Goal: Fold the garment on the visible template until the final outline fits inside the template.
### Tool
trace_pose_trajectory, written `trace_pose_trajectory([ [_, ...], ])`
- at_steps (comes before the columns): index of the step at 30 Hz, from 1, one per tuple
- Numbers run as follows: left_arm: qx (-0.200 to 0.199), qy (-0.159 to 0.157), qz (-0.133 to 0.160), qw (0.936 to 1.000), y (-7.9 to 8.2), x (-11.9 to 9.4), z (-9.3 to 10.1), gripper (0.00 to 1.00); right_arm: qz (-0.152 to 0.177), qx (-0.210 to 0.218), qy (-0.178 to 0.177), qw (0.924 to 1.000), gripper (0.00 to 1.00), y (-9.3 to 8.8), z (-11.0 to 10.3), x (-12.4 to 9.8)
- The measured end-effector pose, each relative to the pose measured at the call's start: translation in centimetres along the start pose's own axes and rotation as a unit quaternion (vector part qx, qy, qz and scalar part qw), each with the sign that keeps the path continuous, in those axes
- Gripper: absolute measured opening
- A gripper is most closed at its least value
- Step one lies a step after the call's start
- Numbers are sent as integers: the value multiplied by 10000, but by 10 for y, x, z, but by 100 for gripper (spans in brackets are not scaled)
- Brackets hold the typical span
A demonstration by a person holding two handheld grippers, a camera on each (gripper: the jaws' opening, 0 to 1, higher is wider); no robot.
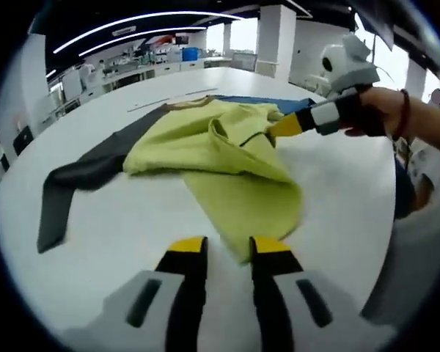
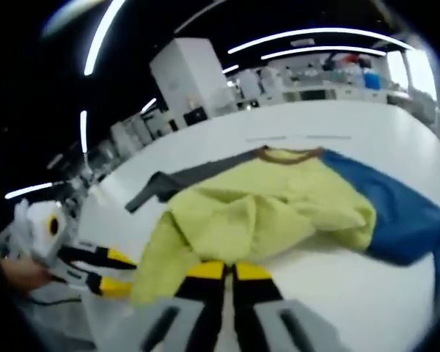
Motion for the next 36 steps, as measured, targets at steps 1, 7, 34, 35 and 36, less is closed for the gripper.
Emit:
trace_pose_trajectory([
  [1, -20, -20, -21, 10000, 0, 0, 2, 14, 11, -25, 4, 10000, 0, 1, -1, -2],
  [7, -367, -129, -176, 9991, -1, 2, 7, 2, 71, -109, -45, 9999, 0, 5, -2, -16],
  [34, -867, 138, 641, 9941, 28, -70, -20, 0, 365, -236, -127, 9990, 0, 15, 13, -101],
  [35, -851, 144, 654, 9941, 28, -73, -20, 0, 370, -235, -130, 9990, 0, 13, 13, -104],
  [36, -846, 150, 682, 9940, 28, -77, -20, 0, 382, -229, -142, 9989, 0, 12, 15, -108],
])
Point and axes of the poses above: the point that each gripper's makers call its tool centre point, and the gripper's own axes: x roughly forward along the fingers, z roughly to its right, y roughly out of its top, the point moved 9 cm from there along -x, roughly backward along the fingers, and after that the axes turned 7 degrees about y, right-handed, at the moved point
